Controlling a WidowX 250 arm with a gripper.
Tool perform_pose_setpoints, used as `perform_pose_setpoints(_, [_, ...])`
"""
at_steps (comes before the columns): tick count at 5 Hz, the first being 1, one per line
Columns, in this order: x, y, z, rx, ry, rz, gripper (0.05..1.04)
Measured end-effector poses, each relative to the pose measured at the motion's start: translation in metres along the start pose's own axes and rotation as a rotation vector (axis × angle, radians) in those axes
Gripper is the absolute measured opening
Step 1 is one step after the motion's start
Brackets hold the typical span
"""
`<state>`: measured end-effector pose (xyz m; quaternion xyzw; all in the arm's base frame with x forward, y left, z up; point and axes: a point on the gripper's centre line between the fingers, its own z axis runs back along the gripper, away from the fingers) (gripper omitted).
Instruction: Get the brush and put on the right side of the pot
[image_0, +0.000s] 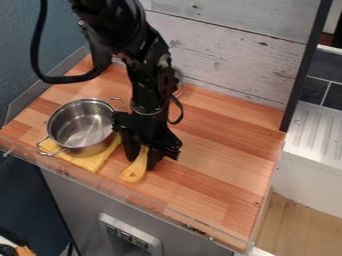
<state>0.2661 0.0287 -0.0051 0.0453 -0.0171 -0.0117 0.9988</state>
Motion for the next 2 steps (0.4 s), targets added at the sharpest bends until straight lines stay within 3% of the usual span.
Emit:
perform_pose_setpoints(1, [-0.001,0.003,0.029,-0.019,-0.012,0.012,0.976])
perform_pose_setpoints(2, [-0.003,0.011,0.051,-0.033,-0.004,0.014,1.009])
